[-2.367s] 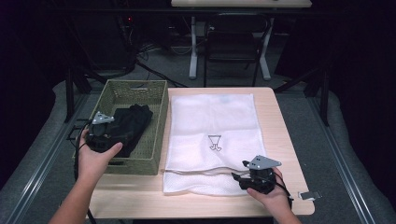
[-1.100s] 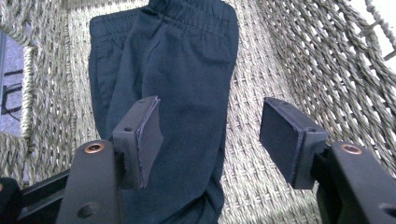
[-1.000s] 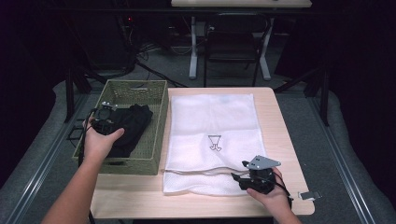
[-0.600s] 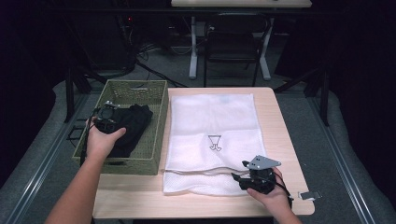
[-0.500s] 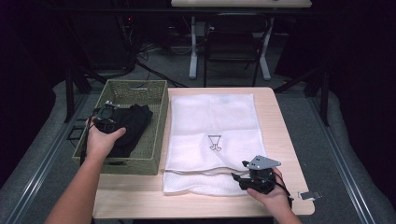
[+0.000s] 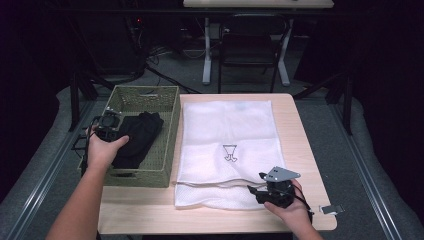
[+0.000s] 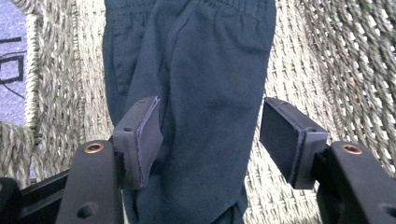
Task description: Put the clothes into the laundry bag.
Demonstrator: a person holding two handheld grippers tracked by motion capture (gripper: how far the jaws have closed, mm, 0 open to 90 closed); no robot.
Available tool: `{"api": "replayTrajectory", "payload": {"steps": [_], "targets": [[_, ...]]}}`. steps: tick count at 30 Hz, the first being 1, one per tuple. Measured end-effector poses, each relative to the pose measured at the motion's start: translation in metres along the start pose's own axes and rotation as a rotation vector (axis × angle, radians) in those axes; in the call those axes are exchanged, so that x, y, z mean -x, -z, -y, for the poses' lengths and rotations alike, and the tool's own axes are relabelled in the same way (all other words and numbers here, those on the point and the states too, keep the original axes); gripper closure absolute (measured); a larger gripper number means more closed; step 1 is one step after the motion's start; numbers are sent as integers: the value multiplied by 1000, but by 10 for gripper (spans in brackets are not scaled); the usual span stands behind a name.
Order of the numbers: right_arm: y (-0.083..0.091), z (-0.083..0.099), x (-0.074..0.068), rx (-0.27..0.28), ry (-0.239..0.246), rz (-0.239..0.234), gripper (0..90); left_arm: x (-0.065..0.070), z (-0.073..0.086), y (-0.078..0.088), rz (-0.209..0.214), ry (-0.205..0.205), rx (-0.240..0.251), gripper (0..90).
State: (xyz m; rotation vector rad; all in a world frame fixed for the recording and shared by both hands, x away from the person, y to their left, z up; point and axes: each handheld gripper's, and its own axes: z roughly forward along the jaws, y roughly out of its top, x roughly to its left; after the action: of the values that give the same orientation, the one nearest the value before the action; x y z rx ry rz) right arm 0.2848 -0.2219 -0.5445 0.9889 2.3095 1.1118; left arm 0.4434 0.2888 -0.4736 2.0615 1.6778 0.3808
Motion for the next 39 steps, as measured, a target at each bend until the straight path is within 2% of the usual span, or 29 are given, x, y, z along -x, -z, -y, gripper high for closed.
{"api": "replayTrajectory", "payload": {"steps": [12, 21, 29, 39], "targets": [[0, 0, 0, -4, -2, -2, 372, -8, -1, -9, 13, 13, -32, 383], [-1, 0, -1, -6, -3, -3, 372, -11, -3, -17, 13, 22, -47, 383], [-1, 1, -1, -6, -1, -3, 372, -15, -2, -20, -6, 24, -62, 383], [-1, 1, -1, -8, -1, -2, 372, -21, 0, -26, 4, 45, -89, 383]]}}
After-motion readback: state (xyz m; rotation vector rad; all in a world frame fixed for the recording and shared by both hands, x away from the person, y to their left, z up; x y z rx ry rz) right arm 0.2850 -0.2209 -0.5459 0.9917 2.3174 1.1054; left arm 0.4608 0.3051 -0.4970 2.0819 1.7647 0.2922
